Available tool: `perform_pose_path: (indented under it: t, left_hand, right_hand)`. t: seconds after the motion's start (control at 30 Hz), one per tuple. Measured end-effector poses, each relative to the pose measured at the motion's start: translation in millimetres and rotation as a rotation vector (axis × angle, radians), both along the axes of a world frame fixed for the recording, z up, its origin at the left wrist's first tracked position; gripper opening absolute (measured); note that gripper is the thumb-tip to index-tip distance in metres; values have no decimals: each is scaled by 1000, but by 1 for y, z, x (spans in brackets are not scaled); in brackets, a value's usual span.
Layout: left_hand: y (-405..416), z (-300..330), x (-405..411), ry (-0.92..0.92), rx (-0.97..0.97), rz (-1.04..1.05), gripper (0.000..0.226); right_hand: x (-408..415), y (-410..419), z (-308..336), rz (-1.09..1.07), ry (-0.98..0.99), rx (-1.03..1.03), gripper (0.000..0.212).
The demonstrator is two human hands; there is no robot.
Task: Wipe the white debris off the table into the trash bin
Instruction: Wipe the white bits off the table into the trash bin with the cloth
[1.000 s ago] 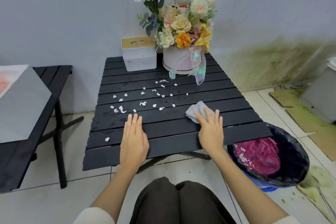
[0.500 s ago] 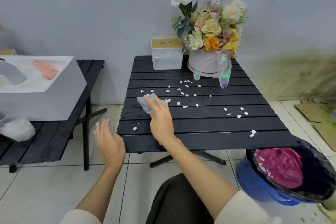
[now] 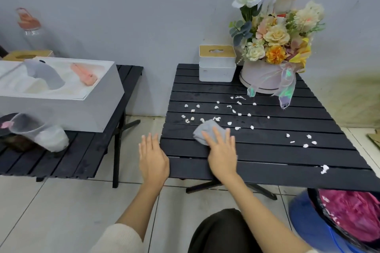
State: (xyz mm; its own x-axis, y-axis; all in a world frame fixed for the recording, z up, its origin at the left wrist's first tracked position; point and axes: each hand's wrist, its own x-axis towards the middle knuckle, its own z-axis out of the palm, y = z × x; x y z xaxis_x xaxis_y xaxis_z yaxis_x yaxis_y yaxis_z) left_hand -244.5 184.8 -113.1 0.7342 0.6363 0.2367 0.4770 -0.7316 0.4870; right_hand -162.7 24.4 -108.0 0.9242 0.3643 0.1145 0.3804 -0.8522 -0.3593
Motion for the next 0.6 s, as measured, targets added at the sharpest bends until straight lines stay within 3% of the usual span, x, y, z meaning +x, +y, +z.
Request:
perform_pose_path:
  t: [0.17,0.3,0.37,0.47,0.6]
  left_hand:
    - [-3,0,1,39,10,6,53]
    - [-3,-3,3,84,49,2,56]
    - [-3,-3,5,87,25,16,55]
    - [-3,-6,6,61,1,49,51]
    - [-2,-7,6,67,-6,46,51]
  right_hand:
    - [19,-32,14,-229,68,169,62]
    - [10,14,34,-109,-41,377,66]
    - [2,53,39,45,-53,358,70]
    - [-7,101,25,249,38,173,71]
    - [10,111,1,283,48,60,65]
